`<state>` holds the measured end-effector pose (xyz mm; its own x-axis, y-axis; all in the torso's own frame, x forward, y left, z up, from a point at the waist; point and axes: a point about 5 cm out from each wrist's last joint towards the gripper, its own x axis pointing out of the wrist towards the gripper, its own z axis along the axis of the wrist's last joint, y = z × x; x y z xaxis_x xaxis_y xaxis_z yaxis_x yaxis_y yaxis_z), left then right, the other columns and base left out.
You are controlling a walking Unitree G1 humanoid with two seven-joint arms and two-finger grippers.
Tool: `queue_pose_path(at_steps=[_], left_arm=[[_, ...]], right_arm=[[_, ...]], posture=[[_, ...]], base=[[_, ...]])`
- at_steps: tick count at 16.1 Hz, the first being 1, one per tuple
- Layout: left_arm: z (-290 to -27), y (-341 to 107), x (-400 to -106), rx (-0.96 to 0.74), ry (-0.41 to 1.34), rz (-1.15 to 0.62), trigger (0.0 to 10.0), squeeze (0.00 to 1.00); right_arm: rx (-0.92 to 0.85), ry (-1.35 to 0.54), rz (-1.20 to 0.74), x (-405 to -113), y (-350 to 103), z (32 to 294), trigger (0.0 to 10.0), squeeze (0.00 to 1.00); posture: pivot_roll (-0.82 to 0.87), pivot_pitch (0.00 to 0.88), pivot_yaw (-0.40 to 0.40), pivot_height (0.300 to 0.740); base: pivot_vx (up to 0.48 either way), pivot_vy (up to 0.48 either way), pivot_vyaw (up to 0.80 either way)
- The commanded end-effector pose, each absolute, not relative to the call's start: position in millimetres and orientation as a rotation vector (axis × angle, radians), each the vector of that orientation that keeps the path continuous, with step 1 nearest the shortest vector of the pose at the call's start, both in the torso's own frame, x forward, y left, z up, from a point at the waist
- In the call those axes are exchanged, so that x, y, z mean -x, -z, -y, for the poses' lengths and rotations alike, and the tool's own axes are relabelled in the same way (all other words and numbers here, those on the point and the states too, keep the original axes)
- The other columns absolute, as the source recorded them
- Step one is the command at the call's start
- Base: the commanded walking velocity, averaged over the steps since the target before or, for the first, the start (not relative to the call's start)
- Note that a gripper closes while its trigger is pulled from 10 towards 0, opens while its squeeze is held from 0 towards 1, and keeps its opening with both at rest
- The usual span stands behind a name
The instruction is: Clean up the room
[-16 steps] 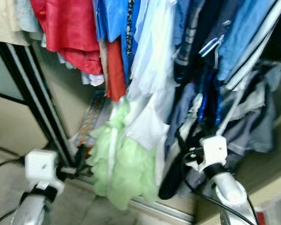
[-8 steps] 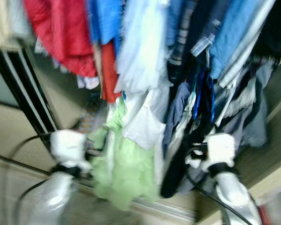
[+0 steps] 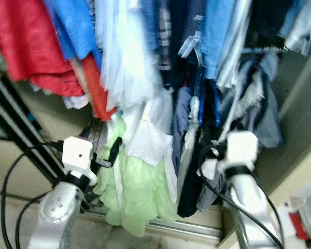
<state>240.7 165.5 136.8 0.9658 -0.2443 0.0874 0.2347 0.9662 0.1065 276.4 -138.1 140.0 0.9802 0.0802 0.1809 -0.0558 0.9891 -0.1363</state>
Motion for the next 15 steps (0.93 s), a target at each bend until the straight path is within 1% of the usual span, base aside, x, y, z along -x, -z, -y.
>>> queue_pose_path(at_steps=[1, 3, 6, 7, 9, 12, 13, 14, 15], left_arm=[[-167, -141, -237, -0.092, 0.221, 0.113, 10.0, 0.0], [-171, -146, -230, -0.089, 0.153, 0.124, 10.0, 0.0], [-178, -139, -220, -0.11, 0.102, 0.092, 10.0, 0.0], [-170, -132, -215, -0.109, 0.127, 0.066, 10.0, 0.0], [-169, -134, -220, -0.107, 0.126, 0.08, 10.0, 0.0], [-174, -133, -224, -0.07, 0.085, 0.061, 10.0, 0.0], [-175, -129, -226, -0.07, 0.039, 0.009, 10.0, 0.0], [-171, -128, -226, -0.057, 0.069, 0.005, 10.0, 0.0], [-168, -127, -226, -0.084, 0.095, 0.014, 10.0, 0.0]], right_arm=[[0.129, -0.105, 0.141, -279, -133, 134, 10.0, 0.0], [0.122, -0.129, 0.123, -282, -132, 134, 10.0, 0.0], [0.105, -0.126, 0.109, -283, -134, 135, 10.0, 0.0], [0.175, -0.149, 0.137, -282, -135, 138, 10.0, 0.0], [0.146, -0.105, 0.104, -279, -133, 152, 10.0, 0.0], [0.157, -0.095, 0.089, -277, -131, 158, 10.0, 0.0], [0.132, -0.086, 0.09, -280, -134, 156, 10.0, 0.0], [0.125, -0.089, 0.093, -279, -136, 153, 10.0, 0.0], [0.128, -0.094, 0.09, -276, -136, 151, 10.0, 0.0]], posture=[[-0.01, 0.0, -0.008, 0.74], [0.03, 0.0, -0.049, 0.74], [0.03, 0.0, -0.053, 0.74], [0.02, 0.0, -0.061, 0.74], [0.02, 0.0, -0.07, 0.74], [0.0, 0.0, -0.078, 0.74], [-0.03, 0.0, -0.081, 0.74], [-0.03, 0.0, -0.076, 0.74], [-0.04, 0.0, -0.069, 0.74]], base=[[0.0, 0.0, 0.0], [0.0, 0.0, 0.0], [0.0, 0.0, 0.0], [0.0, 0.0, 0.0], [0.0, 0.0, 0.0], [0.0, 0.0, 0.0], [0.0, 0.0, 0.0], [0.0, 0.0, 0.0], [0.0, 0.0, 0.0]])
